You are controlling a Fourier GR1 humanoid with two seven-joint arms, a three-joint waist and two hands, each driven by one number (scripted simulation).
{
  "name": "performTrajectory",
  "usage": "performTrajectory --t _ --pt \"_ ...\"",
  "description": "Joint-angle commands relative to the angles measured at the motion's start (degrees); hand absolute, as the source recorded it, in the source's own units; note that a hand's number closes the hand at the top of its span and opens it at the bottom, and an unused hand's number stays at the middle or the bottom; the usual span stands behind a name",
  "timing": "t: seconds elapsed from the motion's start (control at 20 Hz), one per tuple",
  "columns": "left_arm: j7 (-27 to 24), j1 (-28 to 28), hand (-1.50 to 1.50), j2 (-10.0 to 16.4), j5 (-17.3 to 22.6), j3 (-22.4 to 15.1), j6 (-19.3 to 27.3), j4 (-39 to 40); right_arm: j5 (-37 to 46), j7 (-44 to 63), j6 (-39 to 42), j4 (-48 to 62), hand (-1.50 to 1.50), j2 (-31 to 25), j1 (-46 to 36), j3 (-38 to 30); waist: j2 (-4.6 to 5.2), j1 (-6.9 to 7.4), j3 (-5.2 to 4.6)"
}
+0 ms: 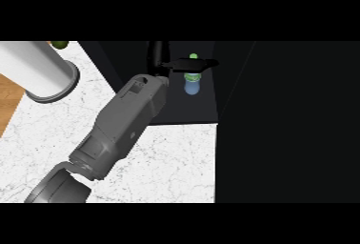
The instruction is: Pick up the bottled water, place it into the cabinet and close the cabinet
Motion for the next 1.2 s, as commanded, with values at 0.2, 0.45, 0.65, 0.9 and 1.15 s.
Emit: performTrajectory --t 0.2,0.45,0.65,0.9,1.15 --pt "3.2 7.4 -1.50 -0.3 2.2 -5.2 -2.5 -11.2 -3.1 6.1 -1.5 -7.8 -1.50 0.4 0.2 1.2 -0.54 1.26 0.02" --pt "3.7 16.4 -1.50 -0.3 3.7 -10.6 -1.0 -21.9 -6.6 8.8 -2.2 -7.9 -1.50 -1.5 -1.0 0.3 -0.58 2.01 0.01" --pt "7.0 23.8 -1.50 -0.3 2.2 -14.7 1.7 -33.8 -3.7 10.4 -5.0 -9.4 -1.50 0.5 -1.8 3.2 -0.85 3.09 -0.01" --pt "11.2 33.5 -1.50 2.0 0.0 -18.6 3.6 -48.4 -1.2 8.5 -4.2 -8.7 -1.50 1.2 0.0 2.9 -0.92 2.66 0.02" --pt "13.0 44.4 -1.50 5.7 -1.0 -22.5 4.7 -61.0 -1.5 9.8 -4.4 -9.4 -1.50 -0.7 -1.5 3.1 -0.87 2.84 0.01"
